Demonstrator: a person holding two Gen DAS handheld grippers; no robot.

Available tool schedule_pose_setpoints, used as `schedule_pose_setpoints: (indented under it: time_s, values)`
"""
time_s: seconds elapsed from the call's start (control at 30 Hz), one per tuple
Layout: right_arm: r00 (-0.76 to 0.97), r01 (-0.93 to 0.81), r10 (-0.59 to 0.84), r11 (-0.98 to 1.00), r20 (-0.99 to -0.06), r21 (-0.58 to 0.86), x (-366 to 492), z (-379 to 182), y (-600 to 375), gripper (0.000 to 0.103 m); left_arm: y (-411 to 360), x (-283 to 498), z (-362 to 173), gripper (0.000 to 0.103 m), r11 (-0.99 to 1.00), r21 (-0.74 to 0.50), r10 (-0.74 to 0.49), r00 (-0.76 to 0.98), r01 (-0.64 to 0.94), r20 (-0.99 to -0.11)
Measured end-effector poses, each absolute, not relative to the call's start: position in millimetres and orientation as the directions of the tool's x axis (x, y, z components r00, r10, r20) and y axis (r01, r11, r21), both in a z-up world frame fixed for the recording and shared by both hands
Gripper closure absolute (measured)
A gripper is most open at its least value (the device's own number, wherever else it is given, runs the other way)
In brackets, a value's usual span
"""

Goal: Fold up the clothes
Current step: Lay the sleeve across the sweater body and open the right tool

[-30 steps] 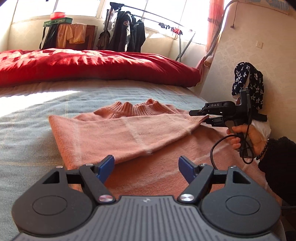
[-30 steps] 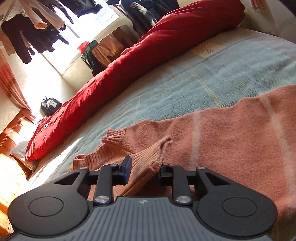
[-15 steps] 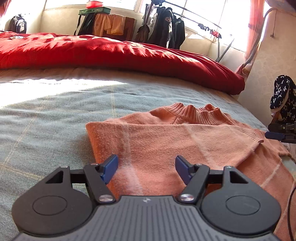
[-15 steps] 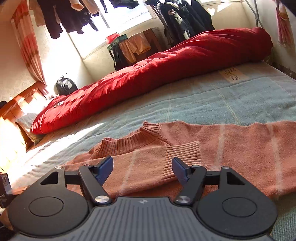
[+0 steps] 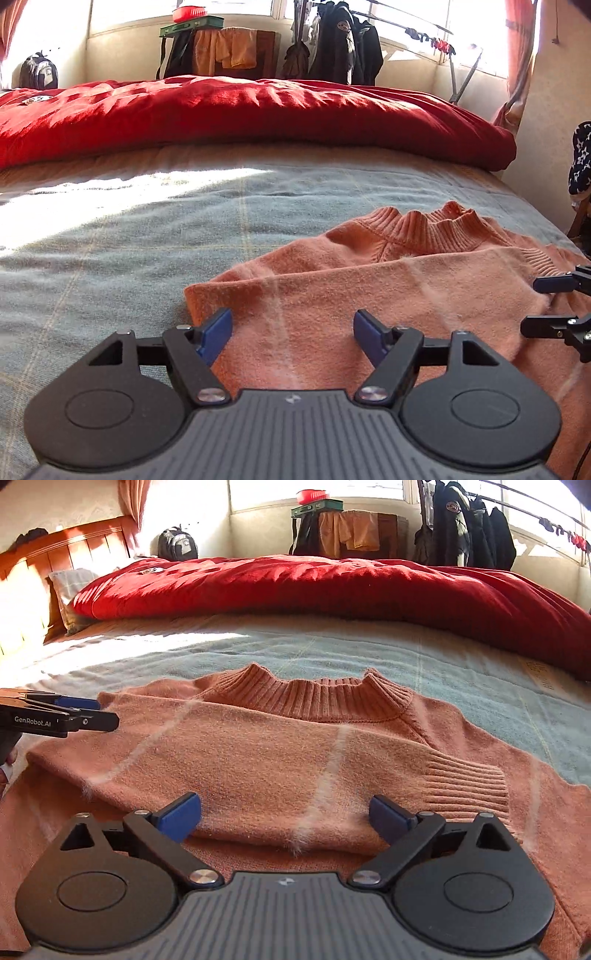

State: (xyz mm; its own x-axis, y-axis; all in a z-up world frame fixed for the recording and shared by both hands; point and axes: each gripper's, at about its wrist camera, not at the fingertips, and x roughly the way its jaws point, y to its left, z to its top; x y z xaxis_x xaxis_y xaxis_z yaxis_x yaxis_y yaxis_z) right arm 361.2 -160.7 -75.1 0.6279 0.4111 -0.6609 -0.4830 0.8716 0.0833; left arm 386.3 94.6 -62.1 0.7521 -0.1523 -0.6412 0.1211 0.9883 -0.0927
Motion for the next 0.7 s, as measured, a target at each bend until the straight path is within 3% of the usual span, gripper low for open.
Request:
schedule_pose_setpoints:
  time_s: [0.17,0.3,0.4,0.57,0.7]
  values:
    - [0.649,-0.455,0.413,0.884,-0.639,0.109,323.7,-50.4,-186.6,0.000,62.9,341.3,-46.4,0.027,0.970,0.018,-0.180,0.763,0.243,-0.620]
    - [0.592,-0.417,0.404,0.894,-0.697,0.165,293.1,-63.2,-209.5,0.000,43.8,329.3,-67.3,0.026,0.966,0.069,-0.135,0.718,0.248,-0.683]
    - [0.557,-0.350,0.393,0.910,-0.732,0.223,272.0,-74.3,-231.9,0.000,40.8,319.4,-49.8,0.027,0.977,0.050,-0.115,0.711,0.208,-0.694]
    - [0.598,-0.318,0.461,0.887,-0.655,0.334,210.2,-51.0,-259.0,0.000,28.9,265.9,-6.4,0.025,0.958,0.013,-0.214,0.742,0.288,-0.635]
    - [0.607,-0.292,0.456,0.890,-0.651,0.350,169.5,-57.5,-258.0,0.000,5.6,223.9,-13.0,0.025,0.929,-0.021,-0.292,0.695,0.370,-0.657]
